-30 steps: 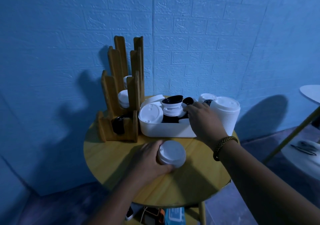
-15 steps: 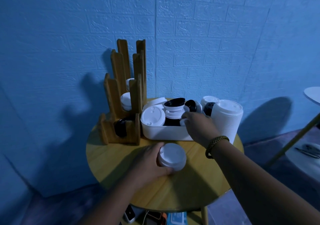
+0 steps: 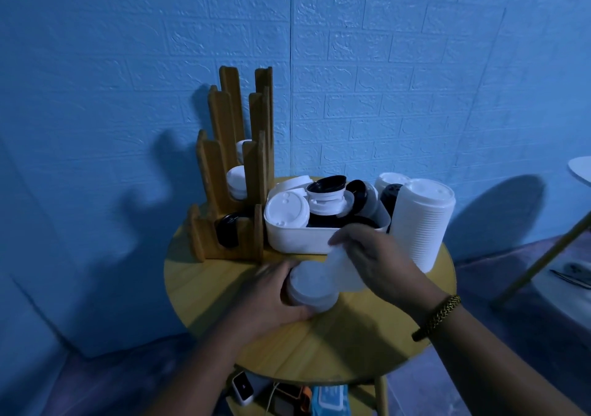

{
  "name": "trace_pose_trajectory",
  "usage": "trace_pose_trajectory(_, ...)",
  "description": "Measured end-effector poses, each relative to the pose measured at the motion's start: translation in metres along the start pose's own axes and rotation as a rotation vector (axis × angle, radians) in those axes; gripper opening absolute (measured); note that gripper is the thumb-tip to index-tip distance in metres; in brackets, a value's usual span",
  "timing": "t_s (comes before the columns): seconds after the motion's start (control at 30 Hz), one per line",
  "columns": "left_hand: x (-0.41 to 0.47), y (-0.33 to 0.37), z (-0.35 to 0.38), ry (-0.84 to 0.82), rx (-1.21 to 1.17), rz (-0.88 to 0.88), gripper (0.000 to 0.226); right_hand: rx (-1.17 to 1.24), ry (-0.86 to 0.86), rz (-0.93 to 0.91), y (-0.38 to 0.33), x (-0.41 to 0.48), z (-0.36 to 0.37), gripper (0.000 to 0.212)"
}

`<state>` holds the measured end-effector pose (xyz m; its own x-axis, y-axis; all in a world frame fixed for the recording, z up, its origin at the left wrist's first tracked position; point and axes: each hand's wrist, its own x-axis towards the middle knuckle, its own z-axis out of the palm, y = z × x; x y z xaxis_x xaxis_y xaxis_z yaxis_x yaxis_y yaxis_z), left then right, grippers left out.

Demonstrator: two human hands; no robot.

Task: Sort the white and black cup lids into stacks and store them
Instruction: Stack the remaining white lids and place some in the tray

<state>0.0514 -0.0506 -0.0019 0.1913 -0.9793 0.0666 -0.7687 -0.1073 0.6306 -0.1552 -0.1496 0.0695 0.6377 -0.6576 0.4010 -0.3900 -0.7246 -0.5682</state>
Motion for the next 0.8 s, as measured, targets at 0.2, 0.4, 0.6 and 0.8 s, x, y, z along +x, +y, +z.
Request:
trace_pose_trajectory(0.2, -0.001, 0.002, 0.0, 0.005, 0.031, -0.029, 0.093, -0.12, -0.164, 0.105, 0.012, 0.0, 0.024, 0.022)
trace_pose_trajectory(0.4, 0.0, 0.001, -0.001, -0.006, 0.017, -0.015, 0.091, -0.297, -0.059, 0.252, 0.013, -0.027, 0.03, 0.086)
trace_pose_trajectory(0.6, -0.001, 0.001, -0.001, -0.008, 0.003, -0.003, 0.09, -0.241, -0.136, 0.277, 0.019, -0.042, 0.04, 0.085)
trace_pose_trajectory(0.8, -0.002, 0.002, -0.002, -0.036, -0.063, -0.024, 0.104, -0.098, -0.224, 0.24, 0.006, -0.037, 0.043, 0.095)
